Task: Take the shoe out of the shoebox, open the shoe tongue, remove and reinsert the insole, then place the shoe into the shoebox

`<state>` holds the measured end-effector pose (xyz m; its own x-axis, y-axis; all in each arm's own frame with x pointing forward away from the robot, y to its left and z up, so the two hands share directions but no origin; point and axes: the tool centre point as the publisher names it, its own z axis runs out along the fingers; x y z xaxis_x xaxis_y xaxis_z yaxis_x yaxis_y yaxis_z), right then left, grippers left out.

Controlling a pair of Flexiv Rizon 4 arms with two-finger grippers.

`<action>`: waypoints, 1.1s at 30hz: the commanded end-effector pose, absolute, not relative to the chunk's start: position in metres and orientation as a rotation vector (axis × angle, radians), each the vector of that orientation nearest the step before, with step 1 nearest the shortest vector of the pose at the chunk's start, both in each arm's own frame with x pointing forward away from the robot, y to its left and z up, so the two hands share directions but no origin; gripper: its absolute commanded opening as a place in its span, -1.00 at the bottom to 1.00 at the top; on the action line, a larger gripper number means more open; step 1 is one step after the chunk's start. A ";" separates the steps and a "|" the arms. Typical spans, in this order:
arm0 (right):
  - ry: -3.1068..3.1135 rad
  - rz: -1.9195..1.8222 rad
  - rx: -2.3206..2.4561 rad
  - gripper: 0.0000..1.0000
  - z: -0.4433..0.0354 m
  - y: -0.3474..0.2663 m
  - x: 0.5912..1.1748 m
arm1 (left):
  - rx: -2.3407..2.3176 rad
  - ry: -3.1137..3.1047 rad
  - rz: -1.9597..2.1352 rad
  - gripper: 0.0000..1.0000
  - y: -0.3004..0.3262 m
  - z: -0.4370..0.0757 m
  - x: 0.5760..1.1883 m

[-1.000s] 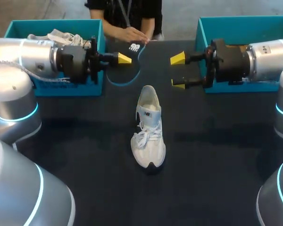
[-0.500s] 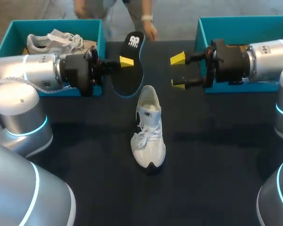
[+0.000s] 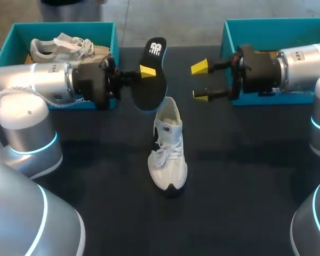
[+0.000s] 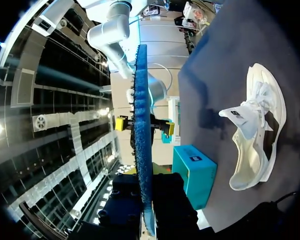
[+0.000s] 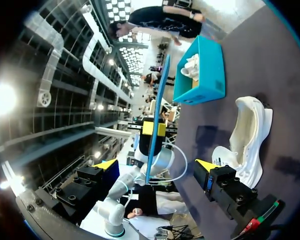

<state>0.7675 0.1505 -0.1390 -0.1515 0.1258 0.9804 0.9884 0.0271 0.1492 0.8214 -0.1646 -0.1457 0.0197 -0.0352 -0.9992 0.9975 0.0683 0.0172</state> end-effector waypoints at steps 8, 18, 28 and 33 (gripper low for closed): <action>-1.440 -1.199 -1.198 1.00 -0.137 0.172 0.774 | 1.121 1.195 -1.151 -1.00 -0.189 -0.151 0.825; -1.435 -1.182 -1.178 0.98 -0.138 0.181 0.774 | 1.113 1.187 -1.157 -1.00 -0.209 -0.154 0.827; -1.413 -1.166 -1.183 0.06 -0.144 0.184 0.773 | 1.096 1.170 -1.166 -1.00 -0.221 -0.150 0.829; -1.405 -1.162 -1.182 -0.11 -0.145 0.185 0.773 | 1.092 1.164 -1.170 -1.00 -0.226 -0.149 0.829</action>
<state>0.7721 0.1828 -0.1436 -0.1033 0.1123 0.9883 0.9916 0.0892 0.0935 0.8284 -0.2203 -0.1485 0.0258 -0.0847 -0.9961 0.9966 0.0805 0.0190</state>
